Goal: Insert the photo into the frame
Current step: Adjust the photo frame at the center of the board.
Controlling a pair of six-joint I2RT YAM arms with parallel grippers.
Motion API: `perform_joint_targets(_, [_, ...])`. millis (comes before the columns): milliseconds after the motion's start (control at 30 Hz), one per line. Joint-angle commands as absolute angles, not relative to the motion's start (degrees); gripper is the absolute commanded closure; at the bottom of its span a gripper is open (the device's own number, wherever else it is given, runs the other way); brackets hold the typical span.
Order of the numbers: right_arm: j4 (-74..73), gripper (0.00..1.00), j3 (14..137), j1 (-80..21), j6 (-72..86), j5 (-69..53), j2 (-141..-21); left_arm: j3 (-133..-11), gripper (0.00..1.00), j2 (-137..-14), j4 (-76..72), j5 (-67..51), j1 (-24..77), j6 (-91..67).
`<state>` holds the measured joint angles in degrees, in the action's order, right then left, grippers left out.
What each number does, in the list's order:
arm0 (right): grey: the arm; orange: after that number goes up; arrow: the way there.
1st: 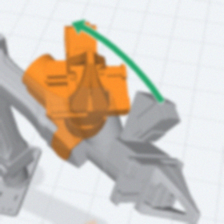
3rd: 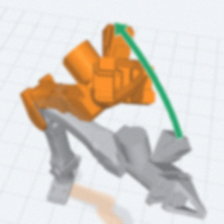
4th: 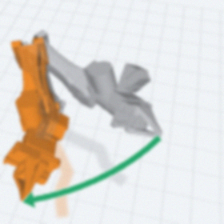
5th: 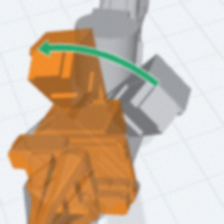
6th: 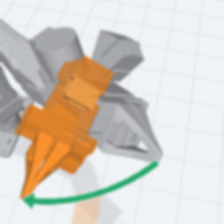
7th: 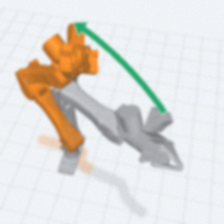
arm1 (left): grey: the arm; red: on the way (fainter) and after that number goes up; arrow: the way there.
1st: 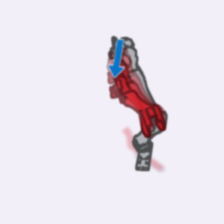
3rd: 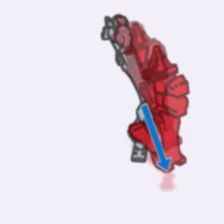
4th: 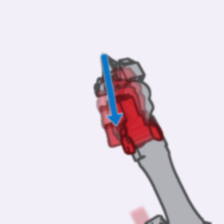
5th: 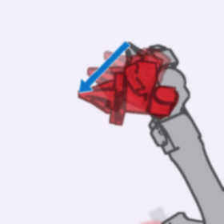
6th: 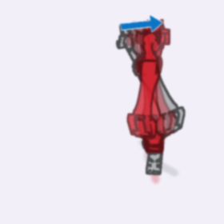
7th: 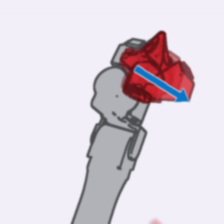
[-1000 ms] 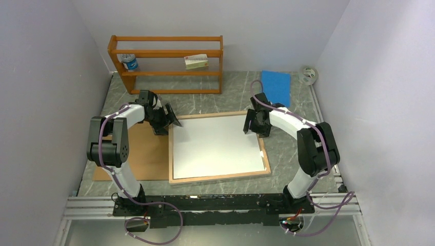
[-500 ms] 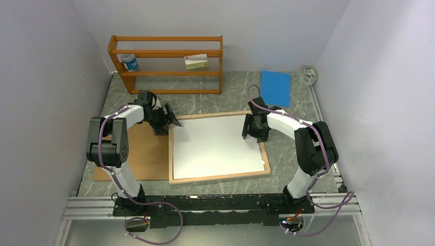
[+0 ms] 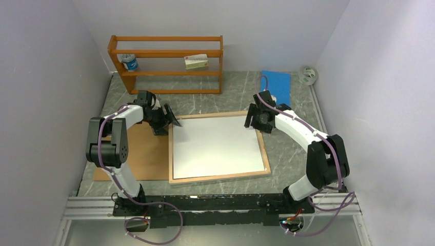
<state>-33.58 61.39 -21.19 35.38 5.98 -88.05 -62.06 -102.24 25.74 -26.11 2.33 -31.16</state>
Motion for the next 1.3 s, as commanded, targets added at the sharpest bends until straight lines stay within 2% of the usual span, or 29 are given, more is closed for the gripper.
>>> perform_joint_targets(0, [-36.7,0.29,61.2,-20.8,36.5,10.5,-86.8,-60.9,0.19,-99.6,27.0,-25.1,1.8,-31.4])
perform_joint_targets(400, [-34.4,0.32,55.8,-20.9,38.1,8.6,-88.4,-56.8,0.19,-95.4,25.6,-24.2,1.7,-32.8])
perform_joint_targets(600, [-31.5,0.5,55.4,-20.9,36.3,6.1,-91.3,-54.6,0.19,-93.4,25.3,-25.1,1.6,-32.5])
perform_joint_targets(700, [-31.2,0.53,55.3,-20.8,36.0,6.1,-92.1,-53.8,0.19,-92.7,25.4,-25.0,1.5,-32.4])
perform_joint_targets(800, [-31.2,0.52,55.0,-20.8,36.0,6.5,-93.4,-53.2,0.18,-92.2,25.2,-25.0,1.4,-32.5])
perform_joint_targets(1067, [-30.9,0.35,54.7,-20.8,35.7,6.7,-95.6,-51.6,0.18,-92.2,24.2,-26.2,1.2,-33.6])
perform_joint_targets(1267, [-32.1,0.32,56.8,-21.1,35.3,6.0,-93.0,-51.6,0.19,-91.8,24.1,-27.6,1.2,-34.4])
